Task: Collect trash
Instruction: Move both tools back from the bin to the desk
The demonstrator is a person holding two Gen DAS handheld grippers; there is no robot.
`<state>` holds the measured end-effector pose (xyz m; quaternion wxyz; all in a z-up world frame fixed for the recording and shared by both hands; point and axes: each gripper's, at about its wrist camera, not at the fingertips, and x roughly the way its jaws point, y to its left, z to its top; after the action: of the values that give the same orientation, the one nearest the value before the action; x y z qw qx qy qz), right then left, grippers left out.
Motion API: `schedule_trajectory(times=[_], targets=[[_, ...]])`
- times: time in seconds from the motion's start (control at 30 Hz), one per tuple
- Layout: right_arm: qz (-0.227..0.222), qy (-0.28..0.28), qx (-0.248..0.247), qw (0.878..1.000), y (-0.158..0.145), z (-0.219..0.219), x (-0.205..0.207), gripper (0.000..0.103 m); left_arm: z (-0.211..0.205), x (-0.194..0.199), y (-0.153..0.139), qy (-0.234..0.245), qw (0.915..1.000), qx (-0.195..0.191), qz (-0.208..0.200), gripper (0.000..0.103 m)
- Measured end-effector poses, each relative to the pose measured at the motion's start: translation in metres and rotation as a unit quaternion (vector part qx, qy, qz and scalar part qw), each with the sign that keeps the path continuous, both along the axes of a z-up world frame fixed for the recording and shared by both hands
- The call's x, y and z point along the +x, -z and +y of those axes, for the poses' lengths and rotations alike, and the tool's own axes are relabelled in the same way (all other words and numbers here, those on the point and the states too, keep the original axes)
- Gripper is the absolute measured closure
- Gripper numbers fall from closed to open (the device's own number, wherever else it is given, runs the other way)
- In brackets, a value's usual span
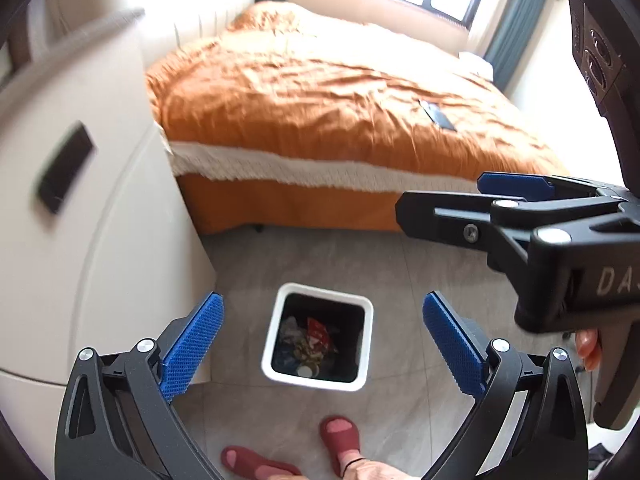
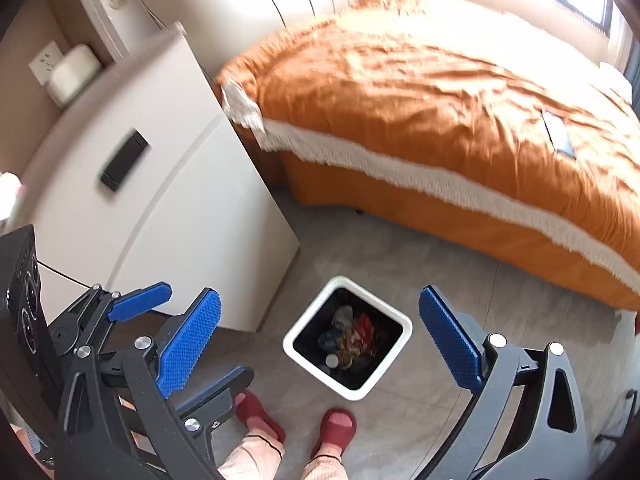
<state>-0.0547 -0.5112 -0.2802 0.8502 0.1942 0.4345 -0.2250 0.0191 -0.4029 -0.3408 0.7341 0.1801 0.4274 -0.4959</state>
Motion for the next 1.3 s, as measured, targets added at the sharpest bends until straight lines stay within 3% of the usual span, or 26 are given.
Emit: schedule_trajectory(times=[0.3,0.6,0.77,0.93,1.1,1.2,1.3], targets=[[-0.077,-0.058,-0.030,0.995,-0.100,0.034,0.021,0.004,0.064,0.023,-0.110,-0.099,0.9926,-0.047,-0.052,0.005],[-0.115,-0.150,-0.043,0.981,-0.150,0.088,0.075,0.004,0.132,0.057,-0.184,-0.183,0.9725,-0.079,-0.120,0.005],[-0.130,-0.203,-0.051,0.969,-0.168,0.128,0.107,0.004,0.183,0.082,-0.215,-0.238,0.9554,-0.084,-0.153,0.005],[-0.135,-0.247,-0.052,0.958,-0.176,0.164,0.143,0.004,0.246,0.113,-0.233,-0.302,0.9351,-0.081,-0.167,0.005],[-0.132,-0.276,-0.047,0.951,-0.173,0.197,0.174,0.004,0.304,0.153,-0.237,-0.358,0.9176,-0.085,-0.151,0.005],[-0.126,-0.287,-0.048,0.948,-0.166,0.216,0.195,0.004,0.322,0.175,-0.228,-0.376,0.9129,-0.071,-0.143,0.005],[-0.117,-0.290,-0.049,0.949,-0.157,0.230,0.215,0.004,0.330,0.192,-0.213,-0.378,0.9141,-0.061,-0.132,0.005]])
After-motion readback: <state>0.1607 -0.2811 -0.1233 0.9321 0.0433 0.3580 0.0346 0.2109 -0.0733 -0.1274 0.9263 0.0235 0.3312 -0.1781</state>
